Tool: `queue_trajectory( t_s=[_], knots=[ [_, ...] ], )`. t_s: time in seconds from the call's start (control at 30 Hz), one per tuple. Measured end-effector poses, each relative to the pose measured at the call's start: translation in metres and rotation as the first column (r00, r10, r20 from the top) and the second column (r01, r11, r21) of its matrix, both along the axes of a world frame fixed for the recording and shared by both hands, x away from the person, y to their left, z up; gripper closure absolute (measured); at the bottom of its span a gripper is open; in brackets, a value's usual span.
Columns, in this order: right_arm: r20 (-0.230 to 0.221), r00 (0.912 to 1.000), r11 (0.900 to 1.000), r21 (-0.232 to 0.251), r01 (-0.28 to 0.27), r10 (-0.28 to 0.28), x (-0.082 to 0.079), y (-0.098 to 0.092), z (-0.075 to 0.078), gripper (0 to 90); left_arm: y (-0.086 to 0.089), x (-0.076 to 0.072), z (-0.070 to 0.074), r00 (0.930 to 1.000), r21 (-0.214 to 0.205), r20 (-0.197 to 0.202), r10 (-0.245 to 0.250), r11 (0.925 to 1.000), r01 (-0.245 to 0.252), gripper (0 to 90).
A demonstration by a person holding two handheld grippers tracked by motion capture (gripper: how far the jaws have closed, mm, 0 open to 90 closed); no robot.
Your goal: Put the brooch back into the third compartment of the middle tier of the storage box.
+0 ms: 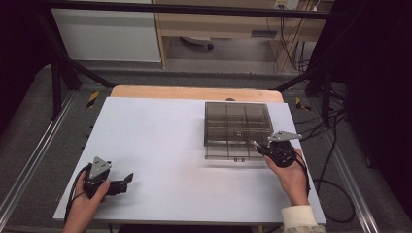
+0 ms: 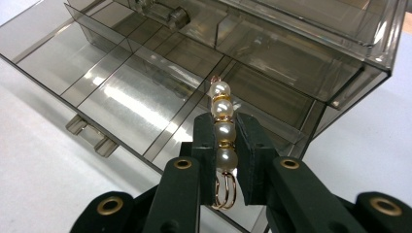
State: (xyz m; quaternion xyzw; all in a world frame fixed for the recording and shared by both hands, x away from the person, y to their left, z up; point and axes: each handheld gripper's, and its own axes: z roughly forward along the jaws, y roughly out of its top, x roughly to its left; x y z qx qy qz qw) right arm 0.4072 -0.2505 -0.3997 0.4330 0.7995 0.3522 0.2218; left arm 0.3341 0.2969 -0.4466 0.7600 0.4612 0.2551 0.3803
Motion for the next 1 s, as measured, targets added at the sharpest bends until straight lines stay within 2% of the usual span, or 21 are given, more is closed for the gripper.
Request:
queue_trajectory(
  t_s=[0.17, 0.33, 0.57, 0.67, 0.87, 1.0],
  knots=[
    [0.012, 0.9999, 0.9999, 0.014, 0.008, -0.008, 0.0, -0.001, 0.001, 71.8, 0.0, 0.0, 0.0, 1.0, 0.003, -0.001, -0.003, 1.0, 0.003, 5.4],
    [0.038, 0.9983, 0.9972, 0.062, 0.04, -0.043, -0.005, -0.004, 0.005, 66.1, 0.0, 0.0, 0.0, 1.0, 0.003, 0.001, -0.001, 1.0, 0.001, 5.4],
    [0.063, 0.9924, 0.9904, 0.097, 0.099, -0.105, -0.015, -0.007, 0.009, 49.6, 0.0, 0.0, 0.0, 1.0, 0.003, 0.004, 0.0, 1.0, 0.0, 5.4],
    [0.066, 0.9887, 0.9857, 0.111, 0.127, -0.135, -0.02, -0.008, 0.009, 42.7, 0.001, 0.0, 0.001, 1.0, 0.003, 0.01, 0.003, 1.0, -0.003, 5.4],
    [0.094, 0.9753, 0.9739, 0.128, 0.187, -0.2, -0.03, -0.007, 0.013, 28.5, 0.001, -0.001, 0.002, 0.9999, -0.001, 0.015, 0.008, 1.0, -0.008, 5.4],
    [0.094, 0.9686, 0.9689, 0.116, 0.219, -0.23, -0.033, -0.005, 0.011, 19.1, 0.001, -0.001, 0.002, 0.9999, 0.0, 0.015, 0.007, 1.0, -0.007, 5.4]
  ],
)
